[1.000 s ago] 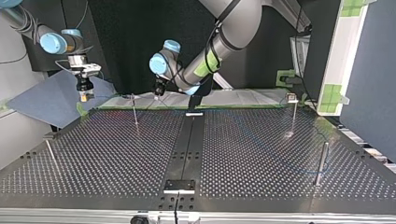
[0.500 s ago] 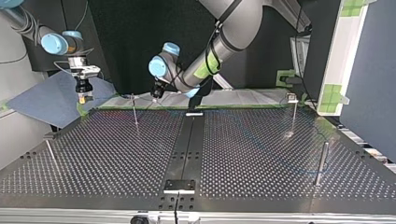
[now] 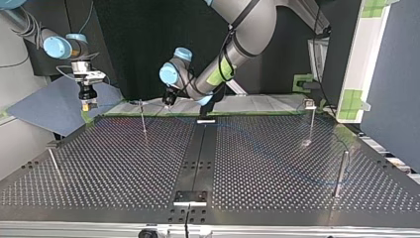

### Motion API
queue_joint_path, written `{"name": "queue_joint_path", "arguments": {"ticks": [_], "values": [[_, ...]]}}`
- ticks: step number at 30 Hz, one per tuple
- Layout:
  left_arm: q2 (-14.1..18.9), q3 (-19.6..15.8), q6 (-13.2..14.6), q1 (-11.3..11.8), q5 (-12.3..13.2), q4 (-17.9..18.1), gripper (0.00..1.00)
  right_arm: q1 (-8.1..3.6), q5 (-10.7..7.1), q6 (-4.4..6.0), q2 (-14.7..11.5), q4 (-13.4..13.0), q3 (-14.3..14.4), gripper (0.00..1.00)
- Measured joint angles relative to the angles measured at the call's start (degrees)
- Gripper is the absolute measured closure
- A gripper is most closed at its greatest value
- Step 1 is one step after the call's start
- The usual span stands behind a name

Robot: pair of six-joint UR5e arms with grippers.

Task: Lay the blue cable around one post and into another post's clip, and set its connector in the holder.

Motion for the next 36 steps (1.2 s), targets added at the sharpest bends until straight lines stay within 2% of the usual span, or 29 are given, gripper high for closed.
{"name": "queue_joint_path", "arguments": {"ticks": [9,23,28,36], "values": [[-1.5,3.6,-0.6,0.6,0.7,-2.0,0.92,0.0,0.57,0.19,0.1,-0.5,-0.3,1.0],[-1.6,4.6,-0.9,1.4,1.3,-2.5,0.92,0.01,1.31,0.94,0.7,-1.7,-0.8,1.0],[-1.6,4.9,-1.0,1.6,1.4,-2.8,0.92,0.02,1.43,1.01,2.6,-1.1,-2.1,1.0],[-1.6,5.4,-1.2,1.8,1.6,-3.2,0.92,0.07,1.45,1.02,3.7,0.8,-4.0,1.0]]}}
